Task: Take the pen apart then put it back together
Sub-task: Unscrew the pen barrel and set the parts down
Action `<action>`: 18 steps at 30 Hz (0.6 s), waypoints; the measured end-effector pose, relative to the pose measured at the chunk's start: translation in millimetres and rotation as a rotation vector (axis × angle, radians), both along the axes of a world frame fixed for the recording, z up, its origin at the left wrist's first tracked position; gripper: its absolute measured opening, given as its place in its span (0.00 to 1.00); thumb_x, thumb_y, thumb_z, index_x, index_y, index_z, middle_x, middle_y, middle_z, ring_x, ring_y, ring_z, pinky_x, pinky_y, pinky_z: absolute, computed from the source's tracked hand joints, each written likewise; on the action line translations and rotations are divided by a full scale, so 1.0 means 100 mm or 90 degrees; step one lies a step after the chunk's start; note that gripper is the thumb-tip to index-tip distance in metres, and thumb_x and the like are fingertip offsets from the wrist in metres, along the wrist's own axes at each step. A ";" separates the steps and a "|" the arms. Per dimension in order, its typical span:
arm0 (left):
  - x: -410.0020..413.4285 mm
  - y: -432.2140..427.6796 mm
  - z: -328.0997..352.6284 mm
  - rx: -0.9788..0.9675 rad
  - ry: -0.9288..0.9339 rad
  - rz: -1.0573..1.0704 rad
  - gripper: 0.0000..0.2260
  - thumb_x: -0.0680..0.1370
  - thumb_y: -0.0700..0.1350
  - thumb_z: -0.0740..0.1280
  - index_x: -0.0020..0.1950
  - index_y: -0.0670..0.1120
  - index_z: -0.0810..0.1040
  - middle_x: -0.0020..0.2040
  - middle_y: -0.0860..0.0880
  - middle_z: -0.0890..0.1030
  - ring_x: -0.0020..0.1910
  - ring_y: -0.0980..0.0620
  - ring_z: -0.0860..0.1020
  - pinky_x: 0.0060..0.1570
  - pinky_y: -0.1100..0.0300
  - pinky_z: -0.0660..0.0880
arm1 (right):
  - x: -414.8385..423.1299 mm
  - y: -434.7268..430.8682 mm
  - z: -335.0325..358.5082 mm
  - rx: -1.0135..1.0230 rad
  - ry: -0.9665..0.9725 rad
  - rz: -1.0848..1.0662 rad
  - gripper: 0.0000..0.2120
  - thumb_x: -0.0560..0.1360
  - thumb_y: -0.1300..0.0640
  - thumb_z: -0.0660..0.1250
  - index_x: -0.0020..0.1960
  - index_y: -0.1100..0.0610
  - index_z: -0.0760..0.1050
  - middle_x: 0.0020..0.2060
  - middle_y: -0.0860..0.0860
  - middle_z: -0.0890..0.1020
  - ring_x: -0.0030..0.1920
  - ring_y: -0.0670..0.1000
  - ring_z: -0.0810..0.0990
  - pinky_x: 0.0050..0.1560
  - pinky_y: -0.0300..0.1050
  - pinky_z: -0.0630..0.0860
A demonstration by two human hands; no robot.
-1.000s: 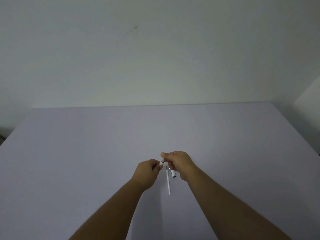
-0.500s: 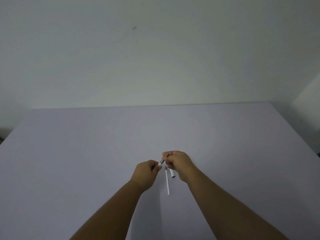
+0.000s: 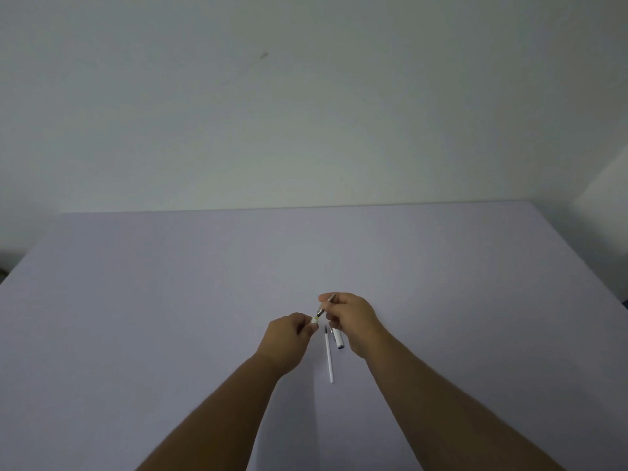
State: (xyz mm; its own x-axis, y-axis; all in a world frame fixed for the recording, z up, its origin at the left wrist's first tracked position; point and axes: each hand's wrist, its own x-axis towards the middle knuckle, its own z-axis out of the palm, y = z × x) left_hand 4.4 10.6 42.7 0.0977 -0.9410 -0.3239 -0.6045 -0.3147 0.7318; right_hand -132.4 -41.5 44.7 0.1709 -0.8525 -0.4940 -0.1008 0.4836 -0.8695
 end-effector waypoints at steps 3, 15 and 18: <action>0.01 -0.01 0.01 -0.001 0.010 0.004 0.10 0.79 0.49 0.62 0.49 0.44 0.78 0.36 0.51 0.77 0.43 0.44 0.80 0.50 0.49 0.79 | 0.00 -0.05 0.05 -0.008 -0.031 -0.013 0.10 0.75 0.66 0.63 0.44 0.54 0.80 0.40 0.53 0.79 0.37 0.48 0.74 0.46 0.43 0.75; 0.04 0.04 -0.13 0.065 0.079 0.018 0.05 0.79 0.48 0.59 0.52 0.52 0.74 0.38 0.49 0.76 0.34 0.50 0.77 0.34 0.58 0.79 | -0.10 -0.23 -0.08 -0.046 0.069 -0.211 0.10 0.71 0.64 0.64 0.51 0.56 0.78 0.34 0.49 0.81 0.33 0.49 0.75 0.38 0.43 0.74; 0.05 0.08 -0.20 0.087 0.082 0.029 0.05 0.79 0.49 0.59 0.51 0.53 0.74 0.37 0.50 0.76 0.32 0.51 0.77 0.22 0.68 0.70 | -0.20 -0.14 -0.28 -0.046 0.331 -0.009 0.13 0.71 0.64 0.64 0.55 0.59 0.76 0.44 0.55 0.83 0.44 0.56 0.81 0.45 0.45 0.75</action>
State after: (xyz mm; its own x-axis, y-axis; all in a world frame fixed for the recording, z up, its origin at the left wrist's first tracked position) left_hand 9.1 18.6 22.4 0.0881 -0.8829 -0.4611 -0.4917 -0.4412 0.7508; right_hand -152.0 -55.1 16.2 -0.0926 -0.8880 -0.4505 -0.5217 0.4286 -0.7376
